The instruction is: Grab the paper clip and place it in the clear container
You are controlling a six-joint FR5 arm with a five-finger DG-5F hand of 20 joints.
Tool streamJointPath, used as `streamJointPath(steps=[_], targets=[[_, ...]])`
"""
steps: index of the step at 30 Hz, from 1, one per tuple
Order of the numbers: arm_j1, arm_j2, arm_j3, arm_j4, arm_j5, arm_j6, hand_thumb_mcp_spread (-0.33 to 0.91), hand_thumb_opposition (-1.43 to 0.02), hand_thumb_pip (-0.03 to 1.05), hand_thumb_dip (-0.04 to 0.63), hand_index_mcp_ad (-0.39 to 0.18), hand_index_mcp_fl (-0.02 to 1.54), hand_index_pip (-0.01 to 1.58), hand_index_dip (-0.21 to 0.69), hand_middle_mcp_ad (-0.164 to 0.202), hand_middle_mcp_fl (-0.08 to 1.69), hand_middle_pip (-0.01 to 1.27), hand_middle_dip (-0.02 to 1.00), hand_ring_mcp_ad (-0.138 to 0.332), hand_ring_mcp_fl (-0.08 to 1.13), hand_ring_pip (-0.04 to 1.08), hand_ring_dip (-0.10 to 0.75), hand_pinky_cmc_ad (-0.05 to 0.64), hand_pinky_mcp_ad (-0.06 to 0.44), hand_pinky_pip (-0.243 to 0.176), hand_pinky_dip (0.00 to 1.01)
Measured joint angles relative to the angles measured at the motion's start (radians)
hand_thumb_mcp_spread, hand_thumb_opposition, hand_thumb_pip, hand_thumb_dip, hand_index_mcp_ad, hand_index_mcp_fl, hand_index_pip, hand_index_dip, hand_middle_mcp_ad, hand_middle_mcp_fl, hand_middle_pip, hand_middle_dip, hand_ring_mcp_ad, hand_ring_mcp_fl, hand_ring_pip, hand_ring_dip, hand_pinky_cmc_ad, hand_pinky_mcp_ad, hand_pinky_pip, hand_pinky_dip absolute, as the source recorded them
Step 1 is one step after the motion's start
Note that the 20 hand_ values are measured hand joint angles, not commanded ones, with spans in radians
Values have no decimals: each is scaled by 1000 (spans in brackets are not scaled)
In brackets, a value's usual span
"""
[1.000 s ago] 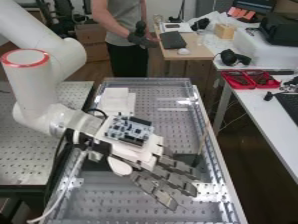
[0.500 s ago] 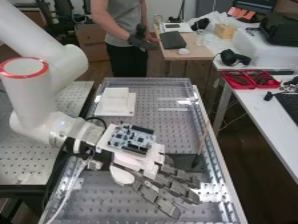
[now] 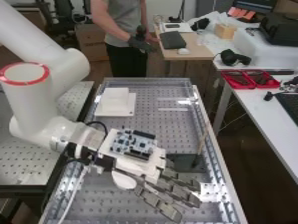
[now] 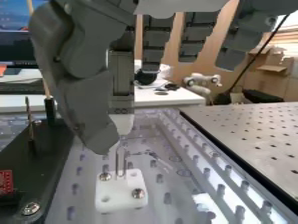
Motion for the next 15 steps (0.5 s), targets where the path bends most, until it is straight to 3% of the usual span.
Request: streamJointPath(steps=[15], targets=[[-15, -22, 18, -17, -15, -6, 539, -876, 541, 272, -152, 422, 1381, 166, -37, 99, 124, 161, 87, 5, 108, 72, 295, 232, 3, 145]])
